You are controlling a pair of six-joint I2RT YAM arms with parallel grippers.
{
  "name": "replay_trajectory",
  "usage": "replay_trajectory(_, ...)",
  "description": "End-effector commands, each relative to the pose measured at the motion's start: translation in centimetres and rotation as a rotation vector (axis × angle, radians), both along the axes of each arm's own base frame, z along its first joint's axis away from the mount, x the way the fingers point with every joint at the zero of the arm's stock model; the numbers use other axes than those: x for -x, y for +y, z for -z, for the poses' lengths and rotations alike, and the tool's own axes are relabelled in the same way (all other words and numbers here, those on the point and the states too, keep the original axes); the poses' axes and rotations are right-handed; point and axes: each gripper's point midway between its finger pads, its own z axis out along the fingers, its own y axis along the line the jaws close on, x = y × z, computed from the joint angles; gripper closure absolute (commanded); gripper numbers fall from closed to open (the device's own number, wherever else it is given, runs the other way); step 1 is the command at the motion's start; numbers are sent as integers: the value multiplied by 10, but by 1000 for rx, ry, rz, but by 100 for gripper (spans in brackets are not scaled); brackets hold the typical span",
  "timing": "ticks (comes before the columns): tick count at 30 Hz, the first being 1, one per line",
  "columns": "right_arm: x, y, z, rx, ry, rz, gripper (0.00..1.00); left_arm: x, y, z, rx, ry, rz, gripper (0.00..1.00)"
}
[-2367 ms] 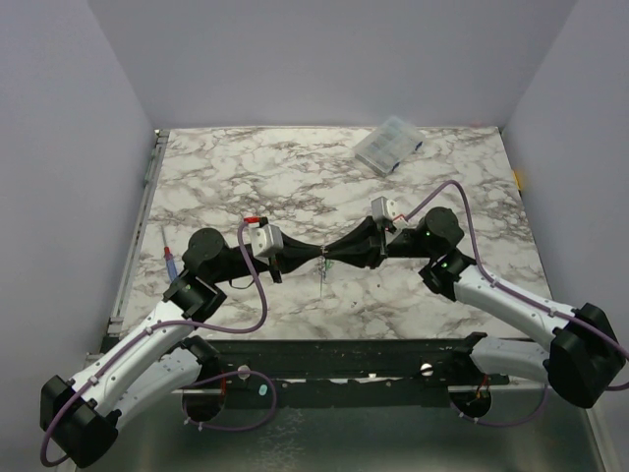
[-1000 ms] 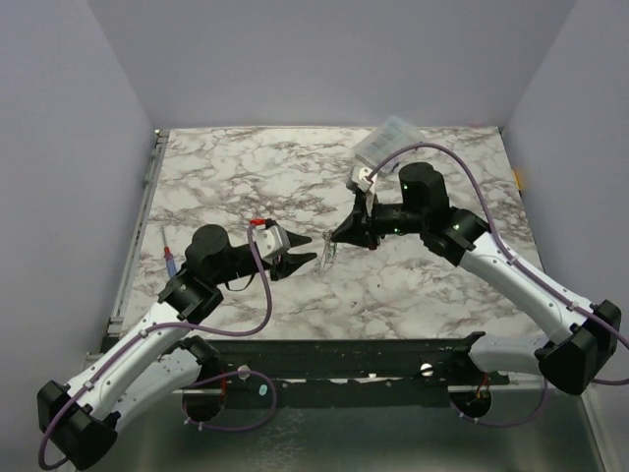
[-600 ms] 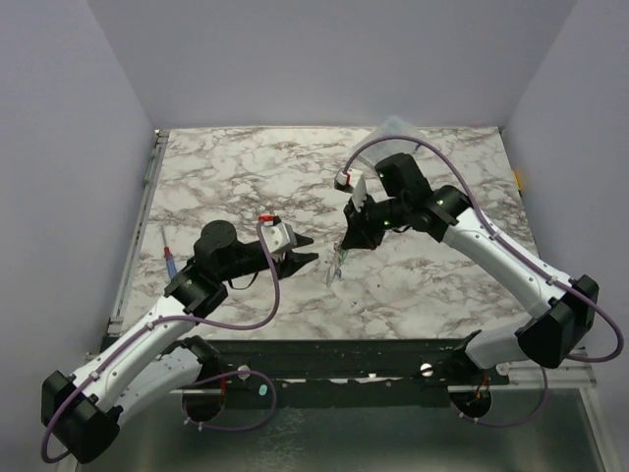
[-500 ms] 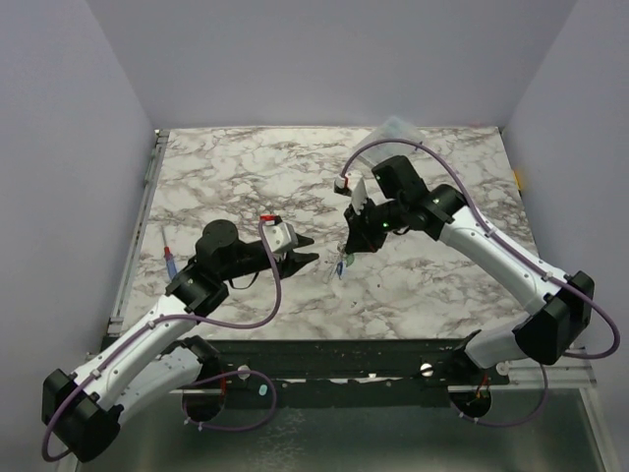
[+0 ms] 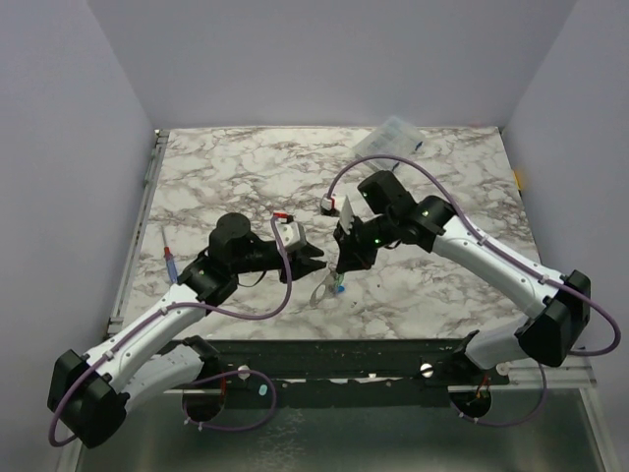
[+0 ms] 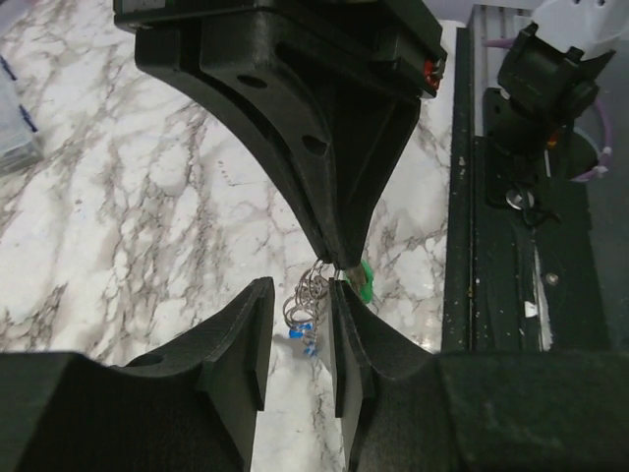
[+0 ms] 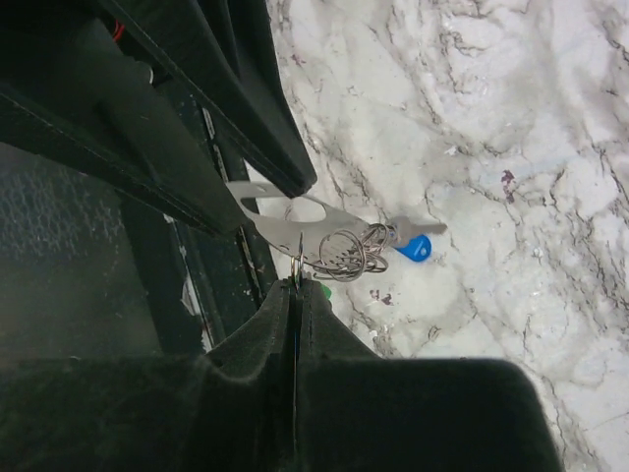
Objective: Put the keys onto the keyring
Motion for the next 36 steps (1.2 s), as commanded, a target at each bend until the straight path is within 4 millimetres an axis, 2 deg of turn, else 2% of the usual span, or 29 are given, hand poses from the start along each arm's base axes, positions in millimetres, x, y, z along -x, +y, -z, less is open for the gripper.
replay_trajectory(1,10,8,-19,-86,-61,-73,99,22,-10,-19,57,0,144,67)
replay_trajectory(10,15,12,-27,-115,-120,-106,99,26,-12,-13,55,18,159,70)
replay_trajectory(13,19,14,-29,-126,-123,-124,99,27,-15,-10,50,35,169,79)
replay_trajectory(18,23,15,-30,-138,-138,-140,99,27,-17,-9,48,38,173,80)
replay_trajectory(23,27,15,-32,-148,-148,-147,99,23,-15,-8,45,26,141,79)
replay_trajectory(29,30,16,-35,-163,-155,-159,99,19,-15,-3,36,34,126,68)
replay_trajectory(36,37,18,-38,-181,-162,-182,99,20,-18,-1,33,62,141,69)
